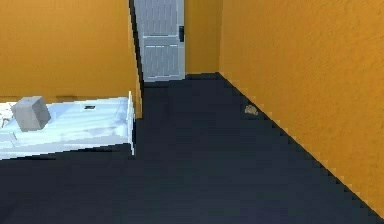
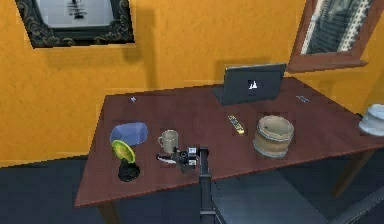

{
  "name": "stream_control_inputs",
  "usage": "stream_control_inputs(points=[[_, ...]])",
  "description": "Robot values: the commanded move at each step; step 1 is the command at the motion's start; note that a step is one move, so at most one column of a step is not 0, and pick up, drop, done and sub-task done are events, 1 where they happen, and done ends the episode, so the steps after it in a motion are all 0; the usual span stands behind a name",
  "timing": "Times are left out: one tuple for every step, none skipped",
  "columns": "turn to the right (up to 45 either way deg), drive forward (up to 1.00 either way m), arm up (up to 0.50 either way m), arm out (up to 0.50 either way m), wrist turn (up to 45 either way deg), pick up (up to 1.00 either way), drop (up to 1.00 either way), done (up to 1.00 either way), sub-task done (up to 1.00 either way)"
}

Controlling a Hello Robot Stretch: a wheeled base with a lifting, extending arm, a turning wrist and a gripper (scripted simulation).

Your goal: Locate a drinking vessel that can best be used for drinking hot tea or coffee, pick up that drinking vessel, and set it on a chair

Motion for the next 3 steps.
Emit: stream_control_inputs(points=[[0.0, 0.00, 0.00, 0.00, 0.0, 1.00, 0.00, 0.00, 0.00], [0.0, 0.00, 0.10, 0.00, 0.0, 0.00, 0.00, 0.00, 0.00], [0.0, 0.00, 0.36, 0.00, 0.0, 0.00, 0.00, 0.00, 0.00]])
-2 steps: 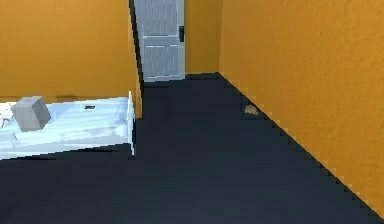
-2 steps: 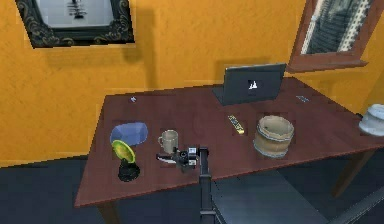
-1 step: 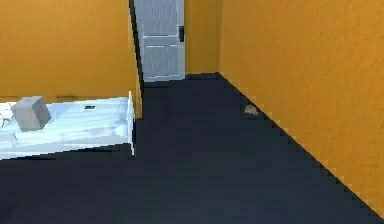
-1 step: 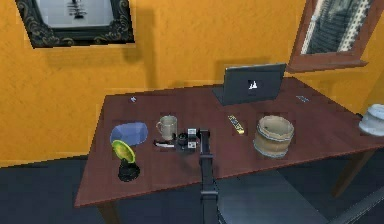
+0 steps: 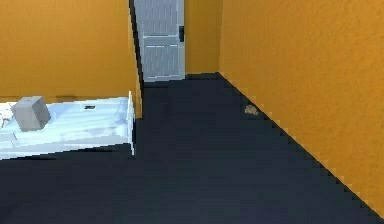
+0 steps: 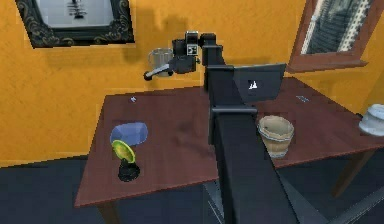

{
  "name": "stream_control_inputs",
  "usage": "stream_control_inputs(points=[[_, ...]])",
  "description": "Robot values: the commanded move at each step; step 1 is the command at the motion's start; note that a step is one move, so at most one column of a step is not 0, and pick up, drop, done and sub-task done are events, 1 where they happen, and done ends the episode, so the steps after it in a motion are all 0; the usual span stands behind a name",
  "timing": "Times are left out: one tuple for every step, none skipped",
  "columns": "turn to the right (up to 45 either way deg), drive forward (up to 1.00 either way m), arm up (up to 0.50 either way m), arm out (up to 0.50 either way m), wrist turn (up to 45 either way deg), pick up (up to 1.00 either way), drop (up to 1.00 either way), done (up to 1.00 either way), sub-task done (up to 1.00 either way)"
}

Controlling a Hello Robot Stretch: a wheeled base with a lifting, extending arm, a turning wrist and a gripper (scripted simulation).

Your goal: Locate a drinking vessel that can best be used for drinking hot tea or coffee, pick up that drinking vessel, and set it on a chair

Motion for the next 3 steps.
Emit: stream_control_inputs(points=[[0.0, 0.00, 0.00, 0.00, -45.0, 0.00, 0.00, 0.00, 0.00], [0.0, 0.00, 0.00, 0.00, -45.0, 0.00, 0.00, 0.00, 0.00], [0.0, 0.00, 0.00, 0.00, -9.0, 0.00, 0.00, 0.00, 0.00]])
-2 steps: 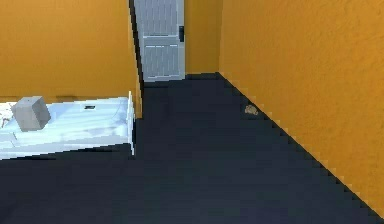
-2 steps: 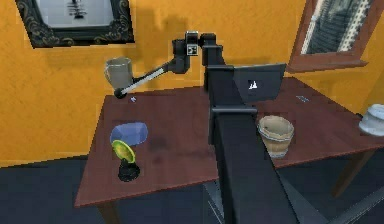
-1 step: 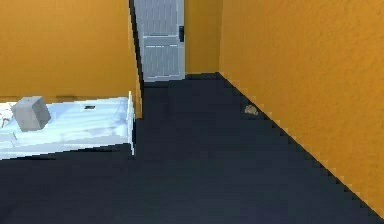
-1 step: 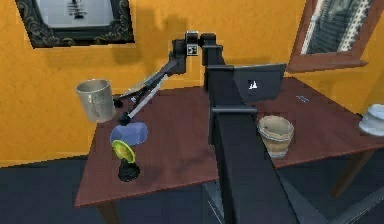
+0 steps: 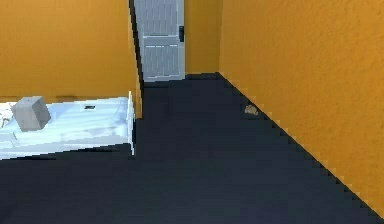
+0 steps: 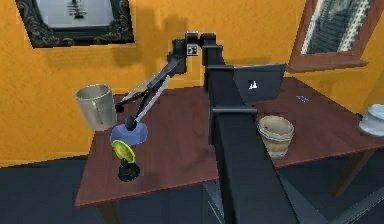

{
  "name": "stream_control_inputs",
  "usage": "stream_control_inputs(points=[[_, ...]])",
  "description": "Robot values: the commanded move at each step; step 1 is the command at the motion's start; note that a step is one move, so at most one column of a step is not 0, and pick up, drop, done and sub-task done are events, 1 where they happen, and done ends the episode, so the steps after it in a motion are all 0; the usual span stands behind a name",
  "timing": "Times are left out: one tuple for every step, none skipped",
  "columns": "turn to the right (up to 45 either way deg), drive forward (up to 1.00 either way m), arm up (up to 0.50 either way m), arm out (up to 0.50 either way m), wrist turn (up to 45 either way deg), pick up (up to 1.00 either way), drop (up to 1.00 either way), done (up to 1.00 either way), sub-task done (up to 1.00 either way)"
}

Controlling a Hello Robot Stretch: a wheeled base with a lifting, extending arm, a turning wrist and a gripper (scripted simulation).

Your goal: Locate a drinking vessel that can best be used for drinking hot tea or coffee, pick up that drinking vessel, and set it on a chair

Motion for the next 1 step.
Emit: stream_control_inputs(points=[[0.0, 0.00, 0.00, -0.48, 0.0, 0.00, 0.00, 0.00, 0.00]])
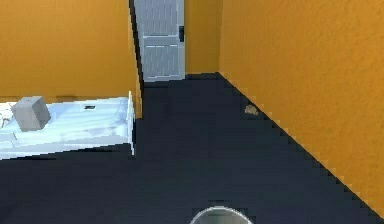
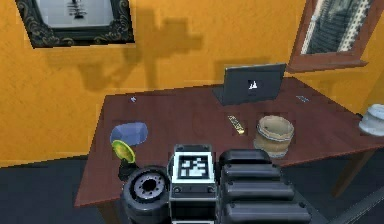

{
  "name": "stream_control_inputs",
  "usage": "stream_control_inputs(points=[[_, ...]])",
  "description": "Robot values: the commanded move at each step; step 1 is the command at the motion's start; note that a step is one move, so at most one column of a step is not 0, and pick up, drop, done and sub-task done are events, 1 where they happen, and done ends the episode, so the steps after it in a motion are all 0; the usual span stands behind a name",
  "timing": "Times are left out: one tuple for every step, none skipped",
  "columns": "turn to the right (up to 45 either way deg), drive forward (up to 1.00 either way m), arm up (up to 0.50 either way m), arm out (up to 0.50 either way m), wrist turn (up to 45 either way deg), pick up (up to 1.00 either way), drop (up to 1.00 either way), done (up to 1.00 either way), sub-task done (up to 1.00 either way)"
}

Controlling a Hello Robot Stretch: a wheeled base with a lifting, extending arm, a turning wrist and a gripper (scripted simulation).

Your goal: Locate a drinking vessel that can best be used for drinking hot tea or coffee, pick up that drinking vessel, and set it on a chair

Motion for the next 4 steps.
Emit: stream_control_inputs(points=[[-6.0, 0.00, 0.00, 0.00, 0.0, 0.00, 0.00, 0.00, 0.00], [0.0, 1.00, 0.00, 0.00, 0.0, 0.00, 0.00, 0.00, 0.00], [0.0, 1.00, 0.00, 0.00, 0.0, 0.00, 0.00, 0.00, 0.00], [0.0, 1.00, 0.00, 0.00, 0.0, 0.00, 0.00, 0.00, 0.00]])
